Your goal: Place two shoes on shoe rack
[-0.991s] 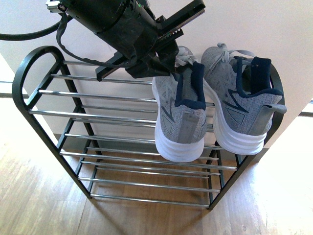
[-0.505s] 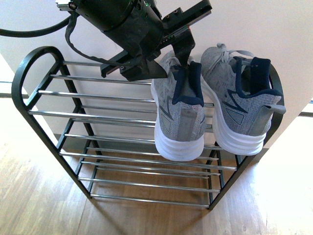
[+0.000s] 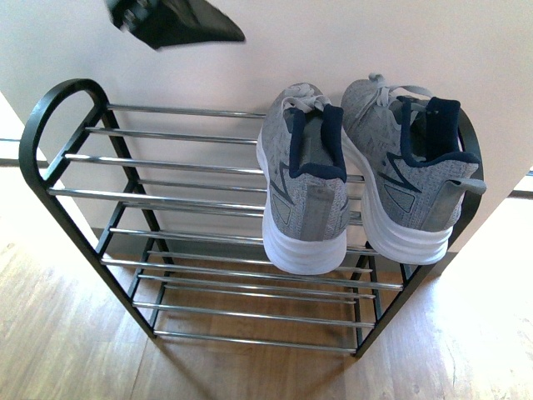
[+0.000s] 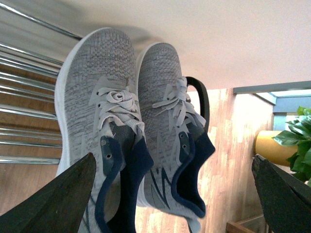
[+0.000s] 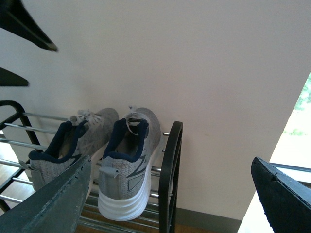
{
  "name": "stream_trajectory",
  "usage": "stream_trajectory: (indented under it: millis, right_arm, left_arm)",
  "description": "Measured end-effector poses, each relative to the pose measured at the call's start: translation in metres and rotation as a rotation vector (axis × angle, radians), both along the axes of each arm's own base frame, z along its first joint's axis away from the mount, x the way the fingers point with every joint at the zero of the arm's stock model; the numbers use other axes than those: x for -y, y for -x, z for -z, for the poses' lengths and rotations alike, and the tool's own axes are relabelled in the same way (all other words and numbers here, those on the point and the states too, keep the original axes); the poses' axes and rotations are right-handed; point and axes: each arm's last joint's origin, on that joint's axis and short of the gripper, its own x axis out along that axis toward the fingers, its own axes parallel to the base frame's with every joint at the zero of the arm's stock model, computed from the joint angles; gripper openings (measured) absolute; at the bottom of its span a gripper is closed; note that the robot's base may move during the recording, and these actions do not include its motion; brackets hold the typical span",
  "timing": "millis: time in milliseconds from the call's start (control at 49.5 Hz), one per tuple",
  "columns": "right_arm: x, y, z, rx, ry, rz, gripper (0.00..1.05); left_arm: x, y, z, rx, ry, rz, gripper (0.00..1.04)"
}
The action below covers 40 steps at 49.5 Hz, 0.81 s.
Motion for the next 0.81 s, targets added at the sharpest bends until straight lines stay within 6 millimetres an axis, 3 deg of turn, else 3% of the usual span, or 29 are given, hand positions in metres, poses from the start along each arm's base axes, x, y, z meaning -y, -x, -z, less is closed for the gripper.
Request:
stream_trajectory:
  millis: [142,263,344,445,526,607,809]
  right_arm:
    - [0.0,0.0,0.0,0.0,0.0,0.0,0.95]
    - [0.0,0.0,0.0,0.0,0.0,0.0,0.95]
    - [0.0,0.0,0.0,0.0,0.0,0.0,0.95]
    - [0.0,0.0,0.0,0.0,0.0,0.0,0.95]
    - [0.0,0.0,0.0,0.0,-0.002,0.0,0.95]
    - [0.0,0.0,0.0,0.0,-0.002,0.0,0.95]
    - [0.0,0.0,0.0,0.0,-0.002,0.0,0.95]
  left_arm:
    - [-0.038,0.021,-0.018,0.046,-0.149,-0.118,0.95]
    - [-0.084,0.046,-0.024,0.157,-0.446,-0.301,0.95]
    - [-0.098,0.058,-0.031,0.217,-0.586,-0.372,0.95]
    - [-0.1,0.063,-0.04,0.275,-0.629,-0.348,0.95]
    - [-0.104,0.067,-0.023,0.567,-0.6,-0.327,0.8]
    - [-0.116,0.086,-0.006,0.79,-0.619,-0.347,0.64]
    - [-0.143,0.127,0.019,0.911,-0.648,-0.39,0.26]
